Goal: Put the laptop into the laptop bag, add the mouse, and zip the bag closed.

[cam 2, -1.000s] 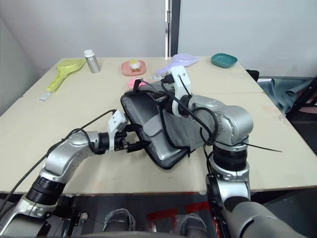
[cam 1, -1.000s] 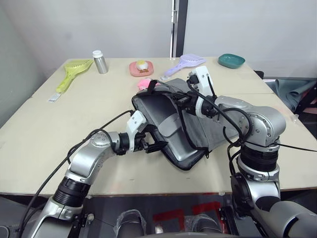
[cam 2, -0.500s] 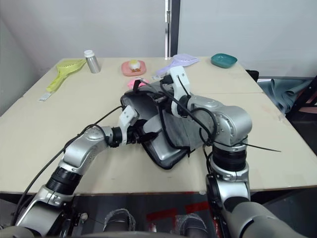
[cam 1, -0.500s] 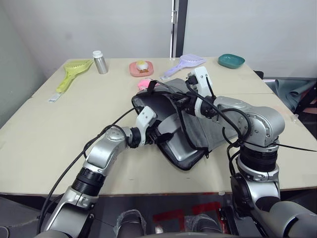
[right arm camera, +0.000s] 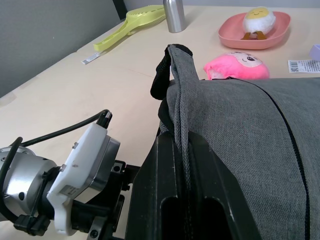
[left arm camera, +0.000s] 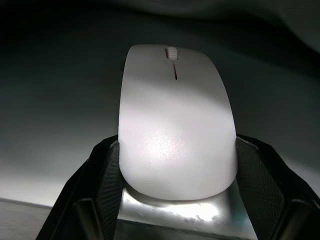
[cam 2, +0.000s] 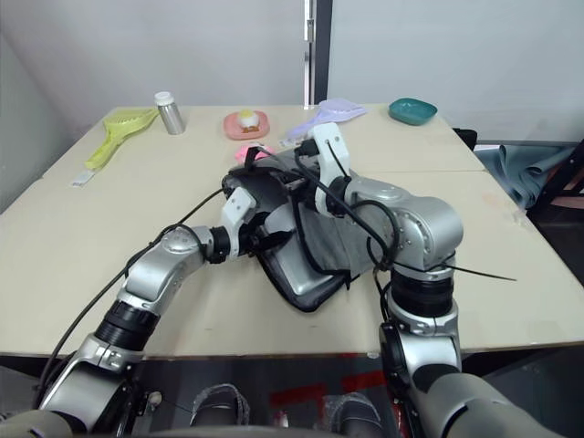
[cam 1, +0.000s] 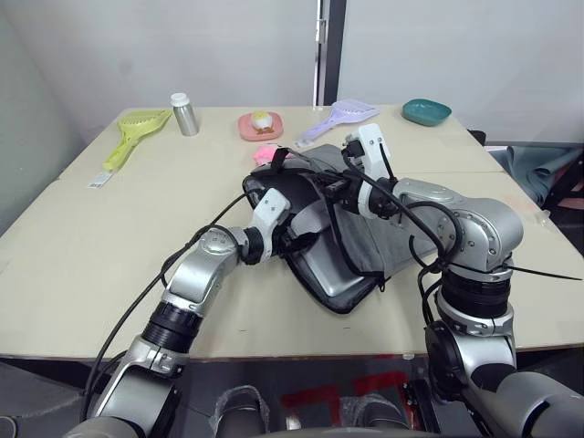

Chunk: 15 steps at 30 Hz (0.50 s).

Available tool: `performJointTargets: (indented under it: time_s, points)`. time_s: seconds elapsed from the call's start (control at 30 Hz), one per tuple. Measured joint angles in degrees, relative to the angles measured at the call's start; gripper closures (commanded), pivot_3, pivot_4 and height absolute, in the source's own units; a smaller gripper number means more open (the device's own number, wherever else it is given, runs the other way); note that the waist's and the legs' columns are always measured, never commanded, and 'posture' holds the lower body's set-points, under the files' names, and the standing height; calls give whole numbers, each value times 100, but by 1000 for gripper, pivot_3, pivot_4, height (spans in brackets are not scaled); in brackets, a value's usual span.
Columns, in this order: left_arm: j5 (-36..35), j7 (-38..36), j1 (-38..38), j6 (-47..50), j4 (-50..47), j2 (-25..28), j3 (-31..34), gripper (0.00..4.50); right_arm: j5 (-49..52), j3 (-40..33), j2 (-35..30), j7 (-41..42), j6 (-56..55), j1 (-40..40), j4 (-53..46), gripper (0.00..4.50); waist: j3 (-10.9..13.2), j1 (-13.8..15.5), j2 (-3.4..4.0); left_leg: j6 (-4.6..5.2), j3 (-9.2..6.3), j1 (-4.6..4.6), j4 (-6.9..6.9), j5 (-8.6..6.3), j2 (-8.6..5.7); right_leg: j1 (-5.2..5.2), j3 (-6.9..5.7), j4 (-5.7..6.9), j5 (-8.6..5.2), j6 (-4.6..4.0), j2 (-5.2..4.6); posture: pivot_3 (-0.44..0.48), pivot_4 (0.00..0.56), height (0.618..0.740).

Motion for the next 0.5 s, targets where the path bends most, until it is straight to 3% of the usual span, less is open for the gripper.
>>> performJointTargets:
  time_s: [0.23,0.3,0.37,0.5]
  points:
    - [183,48,-47,-238,196,-64,0,1821,1,3,2,2,-1,6,0,4500,0,7,0,0,-1,-1,0,0,0,0,0,-1,0,0,0,0,150,740]
    - [196,92,-70,-282,265,-142,1,763,0,5,20,1,-1,13,0,4500,0,5,0,0,0,-1,0,0,0,0,0,-1,0,0,0,0,150,740]
    - [194,121,-70,-289,287,-229,6,67,0,5,31,1,0,15,0,4500,0,3,0,0,0,-1,0,0,0,0,1,-1,0,0,0,0,150,740]
    - [159,87,-65,-288,286,-272,67,25,0,5,42,-1,0,16,0,4500,0,0,0,1,0,-2,-1,0,0,-1,0,-1,0,-1,0,0,150,740]
